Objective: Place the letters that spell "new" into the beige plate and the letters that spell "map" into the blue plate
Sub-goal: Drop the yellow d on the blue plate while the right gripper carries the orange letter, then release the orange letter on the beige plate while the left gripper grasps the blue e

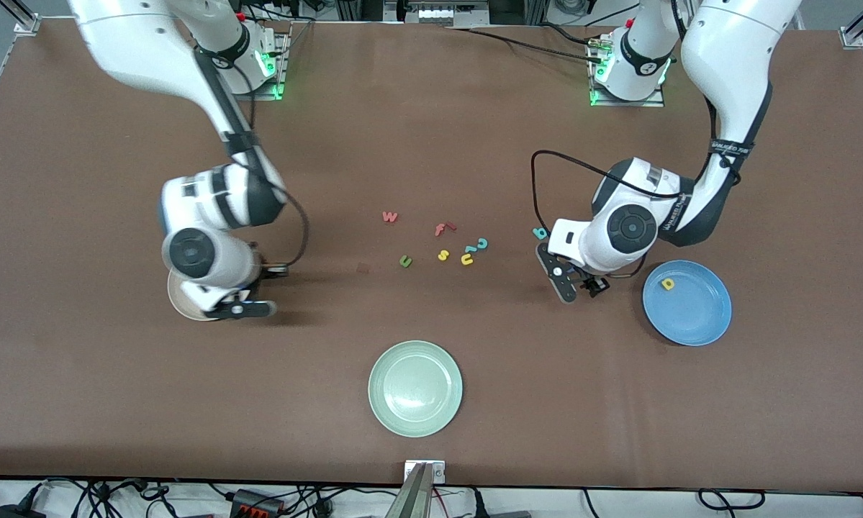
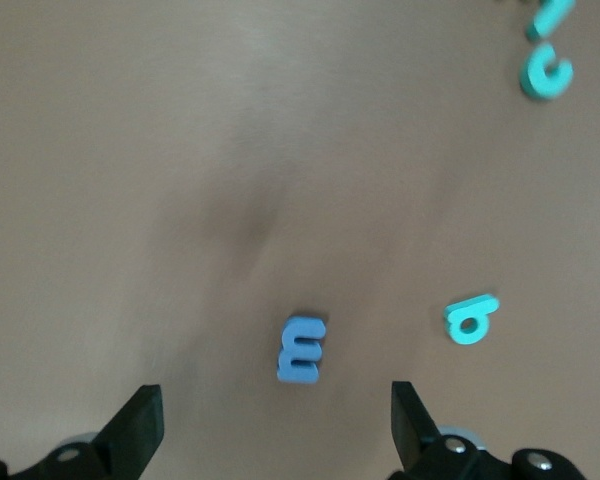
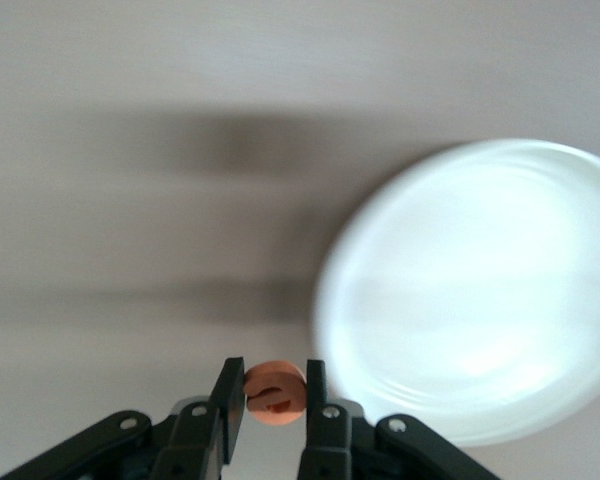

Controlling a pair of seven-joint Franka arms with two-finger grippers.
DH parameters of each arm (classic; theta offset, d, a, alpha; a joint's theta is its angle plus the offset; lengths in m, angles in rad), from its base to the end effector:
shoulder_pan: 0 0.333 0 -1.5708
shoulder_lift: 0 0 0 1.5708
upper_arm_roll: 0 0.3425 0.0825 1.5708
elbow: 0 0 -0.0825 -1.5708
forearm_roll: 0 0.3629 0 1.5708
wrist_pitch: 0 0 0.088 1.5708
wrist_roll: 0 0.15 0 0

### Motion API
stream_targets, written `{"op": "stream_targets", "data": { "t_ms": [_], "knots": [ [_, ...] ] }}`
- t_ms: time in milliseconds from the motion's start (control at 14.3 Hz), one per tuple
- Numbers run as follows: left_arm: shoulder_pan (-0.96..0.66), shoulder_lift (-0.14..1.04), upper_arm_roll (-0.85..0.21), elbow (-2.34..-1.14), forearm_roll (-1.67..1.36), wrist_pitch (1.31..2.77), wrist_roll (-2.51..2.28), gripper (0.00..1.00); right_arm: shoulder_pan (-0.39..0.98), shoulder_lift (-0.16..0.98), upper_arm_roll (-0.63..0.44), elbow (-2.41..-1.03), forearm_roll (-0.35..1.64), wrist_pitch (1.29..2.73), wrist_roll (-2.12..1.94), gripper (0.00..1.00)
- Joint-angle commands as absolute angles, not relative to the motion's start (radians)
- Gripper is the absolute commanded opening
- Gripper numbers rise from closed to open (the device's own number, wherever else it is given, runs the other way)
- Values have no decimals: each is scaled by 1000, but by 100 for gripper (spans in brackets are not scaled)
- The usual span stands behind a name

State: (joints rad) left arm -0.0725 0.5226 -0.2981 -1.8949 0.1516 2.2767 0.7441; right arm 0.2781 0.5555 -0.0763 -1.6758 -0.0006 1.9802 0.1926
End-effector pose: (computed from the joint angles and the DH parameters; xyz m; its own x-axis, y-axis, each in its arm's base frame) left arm 0.5773 -0.2076 0.2227 0.3679 -0.9284 -0.0516 -0.9223 -0.3714 0.1071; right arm 0.6222 0.1315 0.2567 0.9721 0.0051 -0.2347 0.0262 -0.9958 0.0872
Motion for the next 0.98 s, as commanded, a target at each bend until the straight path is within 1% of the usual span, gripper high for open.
{"op": "stream_targets", "data": {
  "t_ms": [0,140,210,350,420,490,560,630,700,770,840,910],
  "knots": [
    [-54,506,-299,-1999,207,2394,861,100,172,538,-57,-1703,5,1921,104,16],
    [-52,503,-301,-2035,264,2439,861,100,164,570,-58,-1710,6,1928,104,16],
    [-54,503,-301,-2048,265,2459,864,98,164,592,-58,-1709,6,1936,106,16],
    [-57,520,-301,-2051,273,2485,865,79,152,620,-58,-1712,5,1953,106,17],
    [-57,528,-301,-2051,275,2500,865,75,149,632,-58,-1712,5,1954,104,17],
    [-57,532,-301,-2051,275,2505,865,73,146,637,-58,-1712,5,1965,104,19],
    [-57,541,-301,-2051,275,2508,865,71,144,637,-58,-1710,5,1967,104,33],
    [-57,552,-301,-2049,276,2517,865,69,146,629,-58,-1706,6,1965,109,85],
    [-57,557,-301,-2049,276,2537,865,65,150,612,-58,-1692,3,1953,107,100],
    [-57,561,-301,-2049,276,2540,865,57,164,592,-51,-1681,3,1953,112,100],
    [-57,569,-301,-2048,276,2543,865,54,201,581,-48,-1665,3,1953,117,100],
    [-57,578,-301,-2045,276,2545,865,46,254,578,-49,-1654,3,1954,123,100]
  ]
}}
